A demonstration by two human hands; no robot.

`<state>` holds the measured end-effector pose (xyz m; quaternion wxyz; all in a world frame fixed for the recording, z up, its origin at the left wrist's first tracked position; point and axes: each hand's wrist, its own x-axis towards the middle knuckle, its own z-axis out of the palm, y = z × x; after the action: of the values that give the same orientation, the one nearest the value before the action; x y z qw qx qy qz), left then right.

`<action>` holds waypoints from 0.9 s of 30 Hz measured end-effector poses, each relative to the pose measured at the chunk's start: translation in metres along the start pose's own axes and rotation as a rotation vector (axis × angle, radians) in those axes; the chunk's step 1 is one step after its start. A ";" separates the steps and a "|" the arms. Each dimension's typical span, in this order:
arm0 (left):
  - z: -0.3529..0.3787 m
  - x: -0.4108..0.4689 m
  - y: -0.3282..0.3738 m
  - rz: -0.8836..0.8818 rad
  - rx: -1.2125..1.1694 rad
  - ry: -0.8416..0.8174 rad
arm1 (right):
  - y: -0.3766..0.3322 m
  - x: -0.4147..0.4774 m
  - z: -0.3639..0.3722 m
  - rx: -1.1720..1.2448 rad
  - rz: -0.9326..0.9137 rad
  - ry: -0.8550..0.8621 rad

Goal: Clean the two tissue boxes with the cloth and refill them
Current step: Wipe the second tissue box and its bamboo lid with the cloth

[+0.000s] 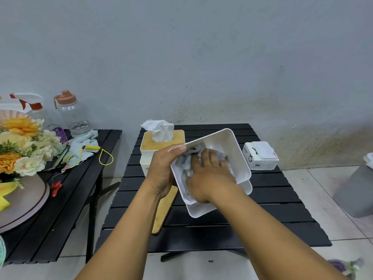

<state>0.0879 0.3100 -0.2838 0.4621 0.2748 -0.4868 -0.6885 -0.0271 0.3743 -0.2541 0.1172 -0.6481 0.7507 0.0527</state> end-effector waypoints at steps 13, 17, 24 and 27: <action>-0.004 -0.004 -0.001 0.099 0.047 0.017 | 0.002 -0.007 -0.001 0.116 0.102 -0.015; 0.000 -0.005 -0.003 0.071 0.032 0.028 | -0.010 -0.007 0.006 0.062 -0.207 -0.023; -0.008 -0.002 0.001 0.073 -0.016 0.063 | -0.008 -0.022 -0.009 0.074 -0.243 -0.158; -0.003 -0.005 0.004 0.075 0.013 0.069 | -0.008 -0.033 -0.018 0.058 -0.185 -0.188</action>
<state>0.0940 0.3133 -0.2811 0.5025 0.2830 -0.4848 -0.6575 -0.0170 0.4002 -0.2282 0.2103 -0.7029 0.6747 0.0803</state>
